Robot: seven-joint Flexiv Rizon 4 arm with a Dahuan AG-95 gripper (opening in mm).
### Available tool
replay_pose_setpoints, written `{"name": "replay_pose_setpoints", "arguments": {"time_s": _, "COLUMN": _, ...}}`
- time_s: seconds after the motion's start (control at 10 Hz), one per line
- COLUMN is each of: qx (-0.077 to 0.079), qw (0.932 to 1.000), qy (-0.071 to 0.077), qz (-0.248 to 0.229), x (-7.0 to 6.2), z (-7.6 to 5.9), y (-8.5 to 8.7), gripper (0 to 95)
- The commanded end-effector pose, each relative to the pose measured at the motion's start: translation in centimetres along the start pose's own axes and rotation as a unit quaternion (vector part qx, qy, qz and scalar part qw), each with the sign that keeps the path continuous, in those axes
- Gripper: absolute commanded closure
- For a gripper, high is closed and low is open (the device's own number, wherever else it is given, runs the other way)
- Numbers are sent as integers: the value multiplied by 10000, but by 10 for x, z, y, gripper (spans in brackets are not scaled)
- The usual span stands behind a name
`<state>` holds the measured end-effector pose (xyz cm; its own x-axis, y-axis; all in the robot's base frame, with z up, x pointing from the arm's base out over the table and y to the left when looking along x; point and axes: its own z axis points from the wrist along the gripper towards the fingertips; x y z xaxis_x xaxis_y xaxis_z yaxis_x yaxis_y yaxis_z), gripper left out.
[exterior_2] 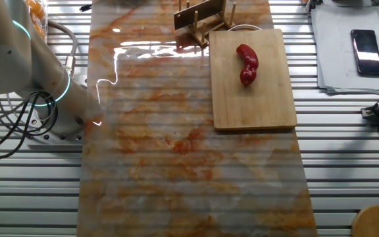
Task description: Chop the chili peppers
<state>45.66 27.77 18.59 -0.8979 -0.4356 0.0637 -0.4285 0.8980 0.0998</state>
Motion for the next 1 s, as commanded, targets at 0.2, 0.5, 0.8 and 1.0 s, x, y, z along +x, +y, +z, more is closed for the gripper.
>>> {"name": "replay_pose_setpoints", "arguments": {"time_s": 0.2, "qx": 122, "qw": 9991, "qy": 81, "qz": 393, "x": -7, "z": 18, "y": 20, "gripper": 760}}
{"name": "replay_pose_setpoints", "arguments": {"time_s": 0.5, "qx": 136, "qw": 9987, "qy": 58, "qz": 490, "x": -11, "z": 41, "y": 18, "gripper": 760}}
{"name": "replay_pose_setpoints", "arguments": {"time_s": 0.8, "qx": 128, "qw": 9979, "qy": 94, "qz": 628, "x": -16, "z": 55, "y": 34, "gripper": 760}}
{"name": "replay_pose_setpoints", "arguments": {"time_s": 1.0, "qx": 125, "qw": 9977, "qy": 102, "qz": 656, "x": -13, "z": 61, "y": 40, "gripper": 760}}
